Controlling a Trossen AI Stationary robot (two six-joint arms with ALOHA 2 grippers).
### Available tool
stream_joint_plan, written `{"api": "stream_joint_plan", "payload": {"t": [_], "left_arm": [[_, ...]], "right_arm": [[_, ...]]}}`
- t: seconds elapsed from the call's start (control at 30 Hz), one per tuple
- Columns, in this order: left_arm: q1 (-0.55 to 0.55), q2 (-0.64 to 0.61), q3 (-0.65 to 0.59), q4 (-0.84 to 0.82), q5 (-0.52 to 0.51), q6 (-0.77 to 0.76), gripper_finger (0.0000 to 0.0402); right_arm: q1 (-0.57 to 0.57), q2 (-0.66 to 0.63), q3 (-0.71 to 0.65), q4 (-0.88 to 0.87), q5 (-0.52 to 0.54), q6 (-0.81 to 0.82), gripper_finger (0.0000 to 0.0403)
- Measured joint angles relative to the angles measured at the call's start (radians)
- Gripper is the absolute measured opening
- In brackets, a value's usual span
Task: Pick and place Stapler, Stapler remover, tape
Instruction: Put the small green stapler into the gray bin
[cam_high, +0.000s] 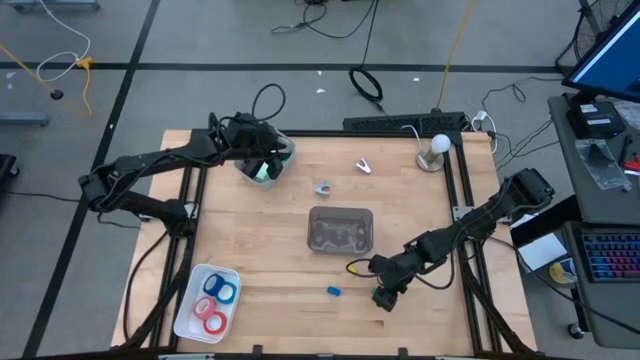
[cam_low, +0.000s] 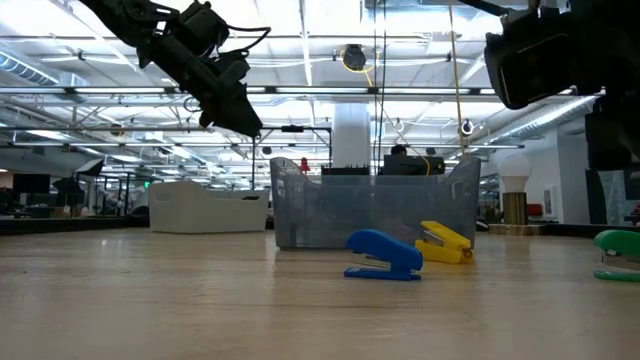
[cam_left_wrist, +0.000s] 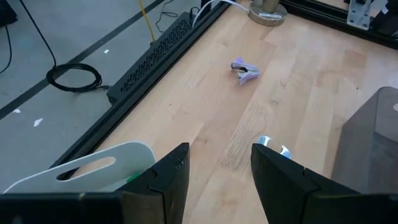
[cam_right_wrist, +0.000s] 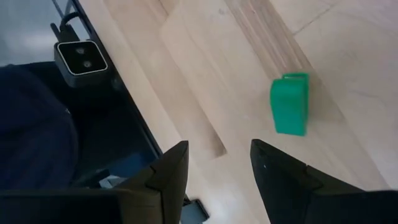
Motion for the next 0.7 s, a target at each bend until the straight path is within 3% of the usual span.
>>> {"api": "stream_joint_plan", "payload": {"t": [0.4, 0.6, 0.7], "left_arm": [[0.000, 0.000, 0.000, 0.001, -0.001, 0.000, 0.0170], [0.000, 0.000, 0.000, 0.001, -0.002, 0.000, 0.0170], [0.000, 0.000, 0.000, 0.001, -0.002, 0.004, 0.0170]], "right_arm": [[0.001, 0.000, 0.001, 0.096, 0.006, 0.033, 0.0165], [0.073, 0.000, 0.037, 0.064, 0.181, 0.117, 0.0165], [0.120, 0.000, 0.093, -0.054, 0.296, 0.160, 0.0164]]}}
